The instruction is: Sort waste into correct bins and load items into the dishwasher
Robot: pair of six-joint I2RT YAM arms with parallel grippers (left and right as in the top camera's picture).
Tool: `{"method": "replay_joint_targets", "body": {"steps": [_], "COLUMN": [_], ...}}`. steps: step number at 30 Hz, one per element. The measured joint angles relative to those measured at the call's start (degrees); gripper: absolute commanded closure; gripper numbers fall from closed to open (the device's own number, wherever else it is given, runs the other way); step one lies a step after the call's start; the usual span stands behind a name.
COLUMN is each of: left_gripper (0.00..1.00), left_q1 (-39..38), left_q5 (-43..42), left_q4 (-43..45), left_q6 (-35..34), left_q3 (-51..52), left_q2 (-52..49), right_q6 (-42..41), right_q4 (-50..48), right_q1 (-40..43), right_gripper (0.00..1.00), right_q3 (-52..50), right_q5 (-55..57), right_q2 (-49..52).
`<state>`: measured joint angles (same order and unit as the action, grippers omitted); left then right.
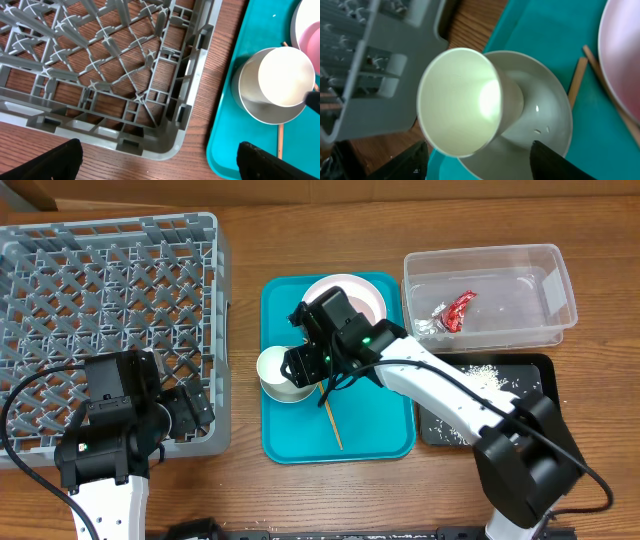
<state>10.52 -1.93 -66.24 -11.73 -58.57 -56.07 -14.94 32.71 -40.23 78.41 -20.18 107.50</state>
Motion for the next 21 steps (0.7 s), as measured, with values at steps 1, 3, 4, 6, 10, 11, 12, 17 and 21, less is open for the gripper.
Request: {"method": "replay_joint_targets", "body": {"steps": [1,3,4,6,10,11,12,17,21], "left_gripper": [0.0,0.0,0.0,0.0,0.0,0.0,0.0,0.0,0.0], "left_q1": [0.0,0.0,0.0,0.0,0.0,0.0,0.0,0.0,0.02], "left_q5": [-0.02,-0.04,-0.2,-0.22,-0.24,-0.24,-0.26,-0.48,-5.95], "left_q4": [0.02,0.0,0.0,0.0,0.0,0.0,0.0,0.07,2.75], "left_q6": [-0.02,-0.17,-0.17,-0.17,-0.17,-0.17,-0.17,-0.17,-0.15], "left_q3": [0.0,0.0,0.0,0.0,0.0,0.0,0.0,0.0,-0.02], "left_q2": [0.0,0.0,0.0,0.0,0.0,0.0,0.0,0.0,0.0], "right_q6": [-1.27,-3.15,-4.02,-5.05,-6.05,-6.16,-6.29,-6.25,-6.32], "right_q4": [-0.22,-0.31,-0.37,-0.13,0.07,0.48,1.09,5.27,11.21], "right_q1": [0.0,0.02,0.0,0.0,0.13,0.24,0.42,5.18,12.79], "right_gripper": [0.51,0.65,0.71,0.83,0.96,0.96,0.96,0.96,0.96], "right_q3": [-0.04,-0.04,-0.04,-0.04,-0.04,-0.02,-0.02,-0.02,0.63], "right_q5": [0.28,0.72,0.74,0.81,1.09,1.16,1.09,1.51,1.36], "right_q2": [1.16,2.4,2.99,4.02,4.44,4.42,4.39,-1.73,-12.76]}}
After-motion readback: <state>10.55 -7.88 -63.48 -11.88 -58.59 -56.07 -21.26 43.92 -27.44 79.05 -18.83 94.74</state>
